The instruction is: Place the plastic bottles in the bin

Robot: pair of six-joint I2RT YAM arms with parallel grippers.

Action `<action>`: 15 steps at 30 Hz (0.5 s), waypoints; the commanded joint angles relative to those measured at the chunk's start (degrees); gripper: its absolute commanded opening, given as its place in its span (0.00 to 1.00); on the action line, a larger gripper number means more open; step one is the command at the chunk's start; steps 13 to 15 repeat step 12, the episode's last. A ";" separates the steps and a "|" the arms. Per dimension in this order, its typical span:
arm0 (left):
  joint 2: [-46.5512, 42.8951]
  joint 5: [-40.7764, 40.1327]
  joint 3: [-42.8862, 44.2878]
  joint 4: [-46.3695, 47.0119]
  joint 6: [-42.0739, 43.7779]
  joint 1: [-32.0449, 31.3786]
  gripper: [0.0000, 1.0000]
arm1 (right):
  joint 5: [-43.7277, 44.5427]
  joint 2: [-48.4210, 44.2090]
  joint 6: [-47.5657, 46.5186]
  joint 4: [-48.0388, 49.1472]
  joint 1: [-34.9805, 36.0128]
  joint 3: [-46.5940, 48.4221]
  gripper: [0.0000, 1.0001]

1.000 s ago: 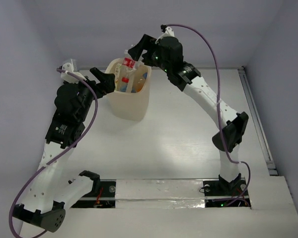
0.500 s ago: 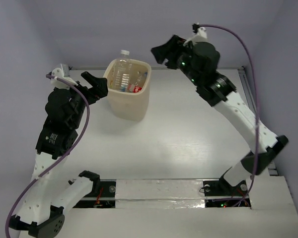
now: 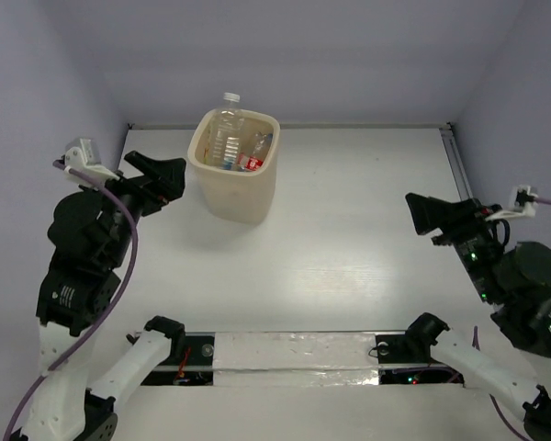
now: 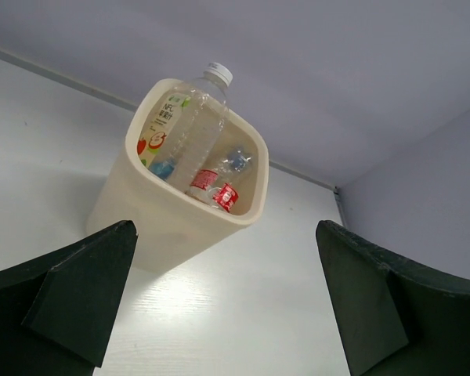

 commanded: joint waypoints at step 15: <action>-5.95 2.95 -0.52 -4.88 -5.60 0.09 0.99 | 8.39 -1.88 -2.80 -10.72 0.29 2.72 1.00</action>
